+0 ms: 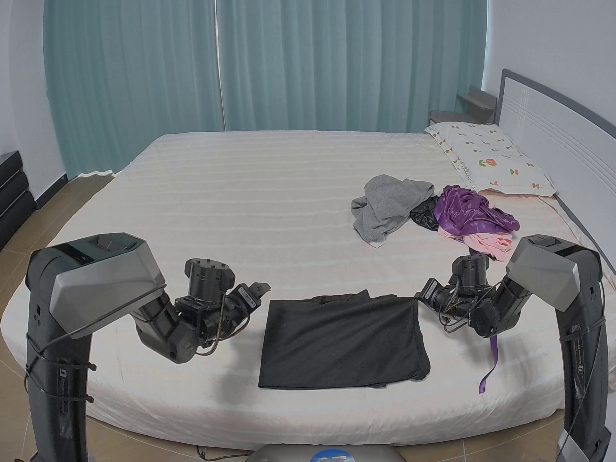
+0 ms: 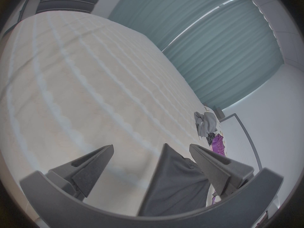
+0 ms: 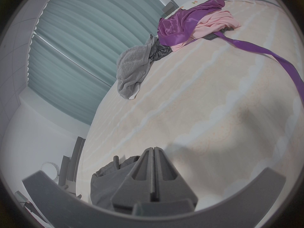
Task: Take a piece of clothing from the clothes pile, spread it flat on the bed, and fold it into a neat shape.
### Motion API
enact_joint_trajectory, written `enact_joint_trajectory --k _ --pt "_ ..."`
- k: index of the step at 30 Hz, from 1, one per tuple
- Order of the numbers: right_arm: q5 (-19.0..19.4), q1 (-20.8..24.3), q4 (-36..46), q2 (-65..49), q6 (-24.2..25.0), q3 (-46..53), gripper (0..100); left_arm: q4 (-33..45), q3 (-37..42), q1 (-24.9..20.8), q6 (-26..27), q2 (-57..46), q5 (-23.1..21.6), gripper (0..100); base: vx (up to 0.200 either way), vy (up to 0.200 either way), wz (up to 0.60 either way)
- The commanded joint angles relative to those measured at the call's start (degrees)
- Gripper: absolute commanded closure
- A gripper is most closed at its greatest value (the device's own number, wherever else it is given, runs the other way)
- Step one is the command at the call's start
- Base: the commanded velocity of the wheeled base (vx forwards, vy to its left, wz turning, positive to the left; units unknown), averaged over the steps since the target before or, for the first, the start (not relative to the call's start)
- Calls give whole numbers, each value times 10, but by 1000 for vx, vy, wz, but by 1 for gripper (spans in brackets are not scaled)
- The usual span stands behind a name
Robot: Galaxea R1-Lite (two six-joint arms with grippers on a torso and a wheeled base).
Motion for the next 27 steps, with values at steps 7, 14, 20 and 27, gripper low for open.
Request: enact_joint_trajectory --k 7,14,20,27 --pt "-4 4 -1 4 0 1 100 99 -175 -28 30 93 6 0 0 0 0" --pt "-5 7 -2 5 0 2 100 99 -197 -38 75 120 10 0 0 0 0" --pt "-5 7 -2 5 -1 2 100 104 -220 -39 74 128 7 0 0 0 0" --pt "-5 7 -2 5 0 2 100 140 -236 -42 73 129 9 100 0 0 0"
